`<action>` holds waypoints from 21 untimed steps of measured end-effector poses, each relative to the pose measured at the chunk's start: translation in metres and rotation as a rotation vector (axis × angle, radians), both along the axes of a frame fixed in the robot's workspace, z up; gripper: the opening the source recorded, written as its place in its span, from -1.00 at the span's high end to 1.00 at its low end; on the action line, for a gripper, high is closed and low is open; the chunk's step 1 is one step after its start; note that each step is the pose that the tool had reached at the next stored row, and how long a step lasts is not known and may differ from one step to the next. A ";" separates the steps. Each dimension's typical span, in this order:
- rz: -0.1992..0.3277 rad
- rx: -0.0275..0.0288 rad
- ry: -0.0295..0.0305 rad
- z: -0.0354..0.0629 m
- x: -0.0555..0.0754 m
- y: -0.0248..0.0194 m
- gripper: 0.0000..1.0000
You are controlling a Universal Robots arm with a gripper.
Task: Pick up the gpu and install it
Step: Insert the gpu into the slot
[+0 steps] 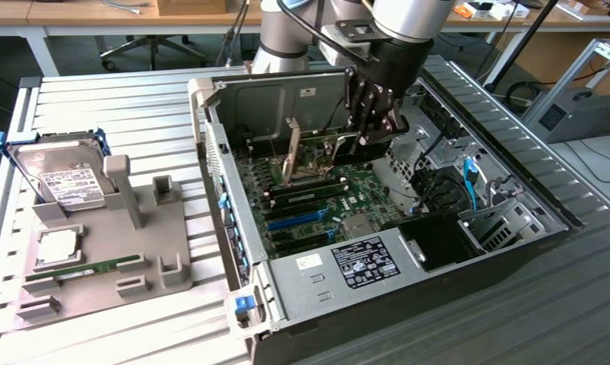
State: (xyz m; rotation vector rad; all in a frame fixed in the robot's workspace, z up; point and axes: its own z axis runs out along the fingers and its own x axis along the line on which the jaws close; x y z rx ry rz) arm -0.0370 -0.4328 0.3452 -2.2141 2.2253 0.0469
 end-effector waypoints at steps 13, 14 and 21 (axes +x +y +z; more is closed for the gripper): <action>0.000 0.0001 0.0000 -0.0011 -0.009 0.0000 0.46; 0.000 0.0001 0.0000 -0.0011 -0.010 0.0000 0.46; 0.000 0.0001 0.0000 -0.0083 -0.012 0.0000 0.46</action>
